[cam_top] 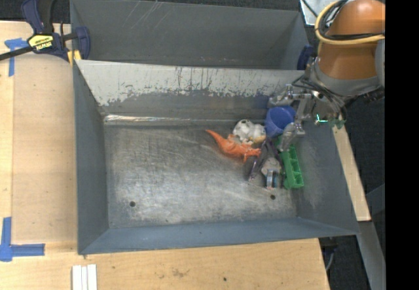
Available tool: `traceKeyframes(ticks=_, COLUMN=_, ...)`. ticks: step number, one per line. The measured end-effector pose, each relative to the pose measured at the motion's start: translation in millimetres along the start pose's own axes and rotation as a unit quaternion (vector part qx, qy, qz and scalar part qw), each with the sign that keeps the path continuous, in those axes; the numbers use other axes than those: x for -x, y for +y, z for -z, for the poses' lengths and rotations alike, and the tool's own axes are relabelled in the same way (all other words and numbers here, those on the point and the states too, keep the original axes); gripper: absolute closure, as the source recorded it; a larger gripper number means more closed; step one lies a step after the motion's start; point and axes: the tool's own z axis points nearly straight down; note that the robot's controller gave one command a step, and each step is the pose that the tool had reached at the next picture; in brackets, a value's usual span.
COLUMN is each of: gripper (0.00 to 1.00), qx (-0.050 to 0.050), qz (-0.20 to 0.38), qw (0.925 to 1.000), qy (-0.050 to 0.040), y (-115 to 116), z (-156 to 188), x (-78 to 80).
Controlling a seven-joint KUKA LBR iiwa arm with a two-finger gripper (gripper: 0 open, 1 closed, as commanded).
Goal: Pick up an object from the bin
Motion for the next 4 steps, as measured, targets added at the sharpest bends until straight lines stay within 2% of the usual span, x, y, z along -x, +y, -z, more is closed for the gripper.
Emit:
traceKeyframes(ticks=1, gripper=0.00, qx=-0.001, qz=0.001, qw=1.0000, qy=-0.0042, y=0.4, z=5.2, x=1.8)
traceKeyframes(ticks=2, gripper=0.00, qx=0.000, qz=-0.065, qw=0.9978, qy=-0.0060, y=18.4, z=-41.9, x=-2.5)
traceKeyframes(ticks=3, gripper=0.00, qx=0.000, qz=-0.067, qw=0.9977, qy=-0.0027, y=30.2, z=-35.7, x=-6.8)
traceKeyframes(ticks=4, gripper=0.00, qx=0.000, qz=-0.127, qw=0.9919, qy=-0.0037, y=52.7, z=-34.0, x=-12.9)
